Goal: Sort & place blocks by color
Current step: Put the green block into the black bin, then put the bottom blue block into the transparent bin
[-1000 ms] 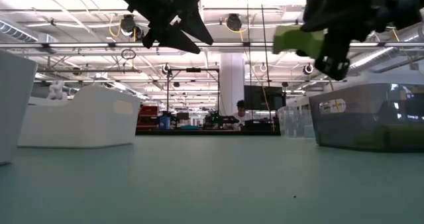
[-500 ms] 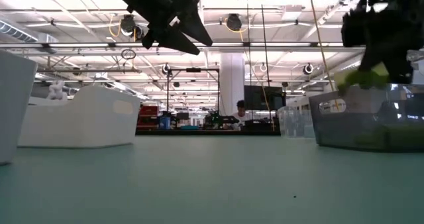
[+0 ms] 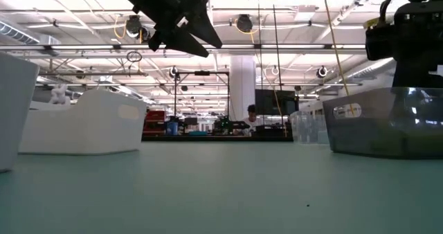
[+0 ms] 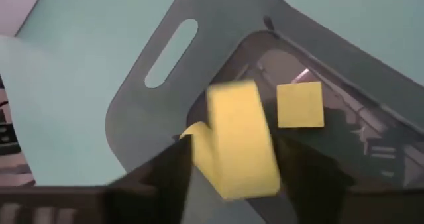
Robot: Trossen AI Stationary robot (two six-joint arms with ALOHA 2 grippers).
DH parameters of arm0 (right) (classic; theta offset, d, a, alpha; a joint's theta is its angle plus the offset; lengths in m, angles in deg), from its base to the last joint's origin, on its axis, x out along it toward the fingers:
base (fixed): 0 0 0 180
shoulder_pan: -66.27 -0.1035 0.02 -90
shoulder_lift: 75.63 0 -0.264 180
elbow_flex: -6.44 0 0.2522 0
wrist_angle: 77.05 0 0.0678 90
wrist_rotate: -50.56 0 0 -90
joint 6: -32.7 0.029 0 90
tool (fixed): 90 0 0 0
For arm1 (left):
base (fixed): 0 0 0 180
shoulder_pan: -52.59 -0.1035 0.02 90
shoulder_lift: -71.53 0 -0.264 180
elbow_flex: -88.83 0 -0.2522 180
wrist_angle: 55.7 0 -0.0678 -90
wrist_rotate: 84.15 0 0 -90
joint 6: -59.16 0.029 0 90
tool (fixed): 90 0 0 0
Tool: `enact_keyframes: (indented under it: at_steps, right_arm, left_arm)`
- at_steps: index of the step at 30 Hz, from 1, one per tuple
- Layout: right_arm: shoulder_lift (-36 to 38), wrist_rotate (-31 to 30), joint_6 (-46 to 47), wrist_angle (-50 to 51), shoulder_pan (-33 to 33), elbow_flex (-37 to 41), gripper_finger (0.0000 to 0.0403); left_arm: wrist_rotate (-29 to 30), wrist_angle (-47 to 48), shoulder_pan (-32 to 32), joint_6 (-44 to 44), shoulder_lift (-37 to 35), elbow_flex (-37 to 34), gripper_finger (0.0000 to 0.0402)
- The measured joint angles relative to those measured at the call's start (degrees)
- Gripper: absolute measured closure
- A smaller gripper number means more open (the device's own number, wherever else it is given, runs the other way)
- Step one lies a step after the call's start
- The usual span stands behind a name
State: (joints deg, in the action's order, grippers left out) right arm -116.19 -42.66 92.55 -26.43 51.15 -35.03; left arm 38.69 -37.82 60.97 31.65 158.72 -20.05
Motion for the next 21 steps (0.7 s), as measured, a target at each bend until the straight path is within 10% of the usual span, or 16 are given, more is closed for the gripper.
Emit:
enact_keyframes:
  at_steps: [8, 16, 21]
  right_arm:
    - [0.55, 1.69, -1.77, -8.19, 0.00, 0.00, 0.0072]
    - [1.16, 3.50, -15.36, -38.70, -0.07, -0.08, 0.0064]
    - [-1.24, 3.36, -18.00, -36.54, -0.78, -0.10, 0.0064]
  left_arm:
    - [0.00, -0.02, 0.00, -0.15, -0.02, 0.00, 0.0192]
    - [0.00, -0.11, 0.00, -0.68, -0.02, 0.00, 0.0192]
    - [0.00, 0.18, 0.07, -1.57, -0.02, 0.00, 0.0192]
